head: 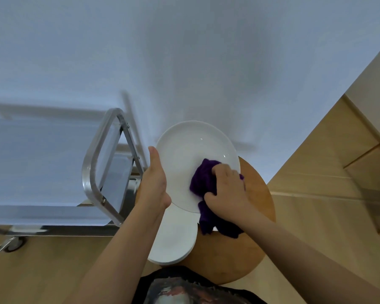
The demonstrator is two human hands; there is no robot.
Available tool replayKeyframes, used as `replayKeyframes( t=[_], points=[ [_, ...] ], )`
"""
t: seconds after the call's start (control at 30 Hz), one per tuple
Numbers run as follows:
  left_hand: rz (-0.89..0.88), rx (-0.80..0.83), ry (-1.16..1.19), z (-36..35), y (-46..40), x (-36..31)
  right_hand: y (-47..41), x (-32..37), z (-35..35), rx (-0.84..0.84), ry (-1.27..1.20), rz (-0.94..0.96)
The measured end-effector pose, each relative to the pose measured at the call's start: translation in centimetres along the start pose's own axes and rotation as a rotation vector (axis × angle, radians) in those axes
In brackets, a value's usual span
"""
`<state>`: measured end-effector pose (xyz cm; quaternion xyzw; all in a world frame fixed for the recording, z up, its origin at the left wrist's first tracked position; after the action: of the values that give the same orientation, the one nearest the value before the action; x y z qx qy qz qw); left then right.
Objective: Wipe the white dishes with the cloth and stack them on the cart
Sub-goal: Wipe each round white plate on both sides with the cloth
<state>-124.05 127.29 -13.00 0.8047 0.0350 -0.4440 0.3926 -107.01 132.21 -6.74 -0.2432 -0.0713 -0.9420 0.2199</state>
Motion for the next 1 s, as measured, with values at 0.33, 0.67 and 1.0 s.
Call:
replayKeyframes(
  t=[0.33,0.67,1.0],
  points=[
    [0.085,0.008,0.101,-1.3,-0.1,1.0,2.6,4.9,-3.0,0.161,0.094,0.316],
    [0.126,0.232,-0.055,-3.1,0.0,-1.8,5.3,4.0,2.9,-0.352,0.309,0.694],
    [0.057,0.469,0.002,-5.6,-2.1,-1.2,0.6,-0.3,6.7,0.006,-0.932,0.049]
  ],
)
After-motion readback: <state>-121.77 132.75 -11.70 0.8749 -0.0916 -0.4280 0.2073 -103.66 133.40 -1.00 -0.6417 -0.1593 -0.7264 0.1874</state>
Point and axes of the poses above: each hand's wrist, its own y-axis away from the middle knuckle, its own z-axis out of the back of the hand, x = y × z, the point moved 10 cm from there along -y, towards the middle knuckle, and after that the axes turned 4 degrees about x, right-handed, at the moved point
